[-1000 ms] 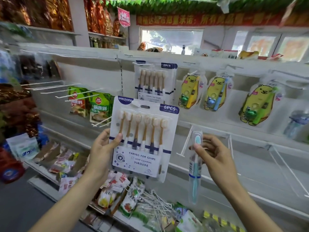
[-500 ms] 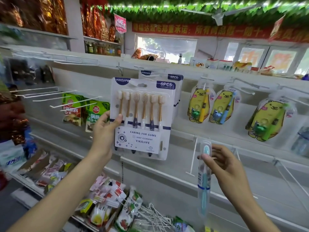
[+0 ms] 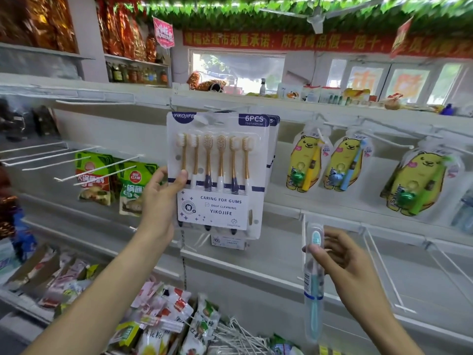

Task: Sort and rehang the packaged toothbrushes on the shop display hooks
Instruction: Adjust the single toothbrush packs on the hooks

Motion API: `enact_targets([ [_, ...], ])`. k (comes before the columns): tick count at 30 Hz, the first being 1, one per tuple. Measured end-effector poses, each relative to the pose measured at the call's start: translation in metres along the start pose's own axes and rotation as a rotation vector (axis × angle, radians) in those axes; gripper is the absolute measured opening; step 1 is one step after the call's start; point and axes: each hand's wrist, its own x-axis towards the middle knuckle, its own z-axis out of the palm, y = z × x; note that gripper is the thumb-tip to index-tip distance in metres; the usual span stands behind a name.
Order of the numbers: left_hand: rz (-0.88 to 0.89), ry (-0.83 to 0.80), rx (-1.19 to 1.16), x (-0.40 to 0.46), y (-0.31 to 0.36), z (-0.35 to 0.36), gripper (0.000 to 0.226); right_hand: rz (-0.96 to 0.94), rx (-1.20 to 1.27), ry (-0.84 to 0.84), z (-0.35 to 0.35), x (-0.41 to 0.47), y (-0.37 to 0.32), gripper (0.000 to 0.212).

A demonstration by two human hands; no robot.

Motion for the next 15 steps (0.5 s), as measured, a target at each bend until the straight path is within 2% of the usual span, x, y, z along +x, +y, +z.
enact_targets([
  [5,0.015,-0.053,0.055,0.020,-0.001,-0.005,0.017,0.002,-0.018,0.029,0.015,-0.004,0.000,0.052],
  [8,-0.011,-0.077,0.066,0.033,-0.006,-0.007,0.014,0.010,-0.015,0.030,0.024,-0.007,-0.002,0.035],
  [15,-0.056,-0.127,0.087,0.061,-0.025,0.001,0.012,0.028,-0.053,0.031,0.024,-0.020,-0.008,0.024],
])
